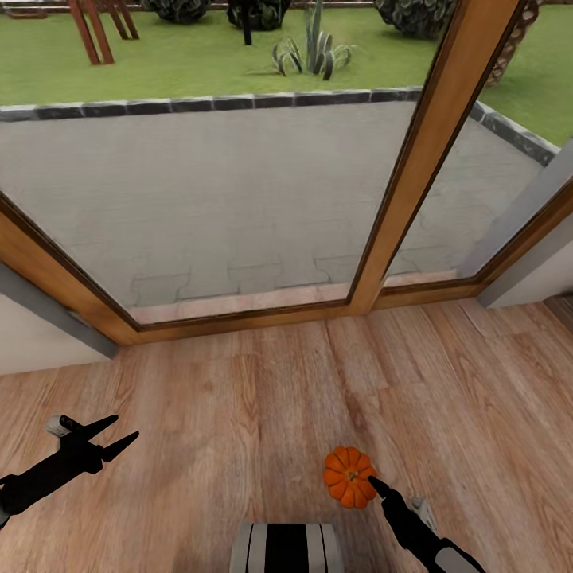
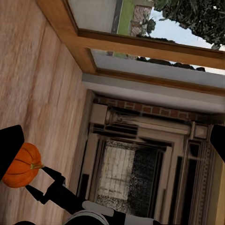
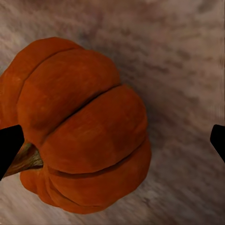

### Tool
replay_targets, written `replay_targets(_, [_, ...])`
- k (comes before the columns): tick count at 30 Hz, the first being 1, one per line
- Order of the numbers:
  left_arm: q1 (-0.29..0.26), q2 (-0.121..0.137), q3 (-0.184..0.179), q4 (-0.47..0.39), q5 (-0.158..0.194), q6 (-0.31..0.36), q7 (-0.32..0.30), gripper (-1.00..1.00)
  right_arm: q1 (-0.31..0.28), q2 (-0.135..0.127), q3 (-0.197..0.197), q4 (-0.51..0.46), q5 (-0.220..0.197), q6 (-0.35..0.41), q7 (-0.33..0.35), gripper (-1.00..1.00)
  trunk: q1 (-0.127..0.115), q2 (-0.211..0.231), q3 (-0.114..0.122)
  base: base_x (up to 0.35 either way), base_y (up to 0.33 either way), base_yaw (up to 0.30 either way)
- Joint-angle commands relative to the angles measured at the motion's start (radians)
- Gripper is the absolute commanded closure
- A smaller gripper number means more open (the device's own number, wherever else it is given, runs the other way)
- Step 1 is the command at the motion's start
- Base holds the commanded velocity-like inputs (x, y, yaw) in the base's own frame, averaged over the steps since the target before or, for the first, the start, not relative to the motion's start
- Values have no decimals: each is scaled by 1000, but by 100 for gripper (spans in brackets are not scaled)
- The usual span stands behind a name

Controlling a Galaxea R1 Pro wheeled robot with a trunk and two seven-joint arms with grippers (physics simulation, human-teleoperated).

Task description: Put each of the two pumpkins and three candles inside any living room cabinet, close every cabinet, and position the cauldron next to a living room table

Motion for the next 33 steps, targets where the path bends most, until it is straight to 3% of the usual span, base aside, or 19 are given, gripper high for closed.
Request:
replay_targets(1, [-1, 1, -7, 1, 4, 11, -5, -100, 0, 0, 5, 0, -10, 5, 4, -100, 0, 0, -1, 0, 0, 0])
replay_targets(15, [-1, 1, -8, 1, 4, 11, -5, -100, 0, -1, 15, -1, -7, 6, 7, -100, 2, -1, -16, 0, 0, 0])
replay_targets(23, [-1, 0, -8, 1, 4, 11, -5, -100, 0, 0, 82, -15, -7, 6, 13, -100, 2, -1, -16, 0, 0, 0])
replay_targets(33, [-1, 0, -9, 1, 5, 11, -5, -100, 0, 0, 91, -29, -5, 5, 18, -100, 3, -2, -28, 0, 0, 0])
